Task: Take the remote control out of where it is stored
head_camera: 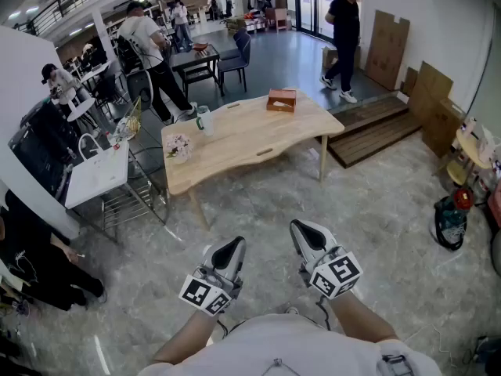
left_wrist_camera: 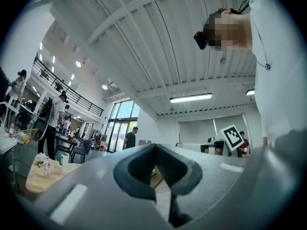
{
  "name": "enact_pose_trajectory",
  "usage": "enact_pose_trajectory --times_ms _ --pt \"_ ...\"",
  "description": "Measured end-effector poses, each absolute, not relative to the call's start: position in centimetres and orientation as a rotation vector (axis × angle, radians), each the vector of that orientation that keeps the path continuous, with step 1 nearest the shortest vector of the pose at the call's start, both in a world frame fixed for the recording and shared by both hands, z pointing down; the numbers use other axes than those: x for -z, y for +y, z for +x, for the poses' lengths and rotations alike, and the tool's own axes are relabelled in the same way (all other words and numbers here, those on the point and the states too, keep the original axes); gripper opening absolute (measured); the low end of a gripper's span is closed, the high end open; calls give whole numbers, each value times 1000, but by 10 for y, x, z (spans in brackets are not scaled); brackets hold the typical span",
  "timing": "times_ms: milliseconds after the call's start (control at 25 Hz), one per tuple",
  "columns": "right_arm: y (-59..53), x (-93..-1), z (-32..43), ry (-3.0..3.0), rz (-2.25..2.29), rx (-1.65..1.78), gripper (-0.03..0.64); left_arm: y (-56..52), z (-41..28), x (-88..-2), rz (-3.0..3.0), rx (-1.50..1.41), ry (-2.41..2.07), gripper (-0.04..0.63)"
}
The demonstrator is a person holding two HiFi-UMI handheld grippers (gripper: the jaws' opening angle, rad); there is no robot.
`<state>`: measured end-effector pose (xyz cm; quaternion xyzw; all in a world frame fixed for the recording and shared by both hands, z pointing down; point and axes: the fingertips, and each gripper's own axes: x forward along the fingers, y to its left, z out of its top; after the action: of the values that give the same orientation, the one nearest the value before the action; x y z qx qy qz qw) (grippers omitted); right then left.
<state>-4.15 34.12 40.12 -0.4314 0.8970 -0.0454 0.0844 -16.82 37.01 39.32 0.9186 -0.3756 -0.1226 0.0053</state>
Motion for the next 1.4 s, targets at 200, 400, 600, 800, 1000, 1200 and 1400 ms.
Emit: enact_pose_trajectory --times_ms 200,400,600,800,1000,1200,1400 --pt "334 -399 -30 2663 -1290 134 28 361 -160 -391 2884 387 -1171 0" --pt "325 -402 -9 2639 -1301 166 28 352 -141 -393 2874 381 -1174 1" --pt "312 -407 11 2629 -1290 197 28 339 -124 -397 2864 375 -1192 1" --pt "300 -419 28 2636 -1262 234 28 330 -109 -405 2849 361 -1251 1" --pt "282 -427 33 2651 -1218 267 28 317 -107 -407 2819 335 -1330 1" --pt "262 -429 35 2661 -1192 279 28 298 -104 -412 2793 317 -1358 1" --pt "233 -438 32 2661 -1196 313 28 268 -102 -414 2803 349 -1325 1"
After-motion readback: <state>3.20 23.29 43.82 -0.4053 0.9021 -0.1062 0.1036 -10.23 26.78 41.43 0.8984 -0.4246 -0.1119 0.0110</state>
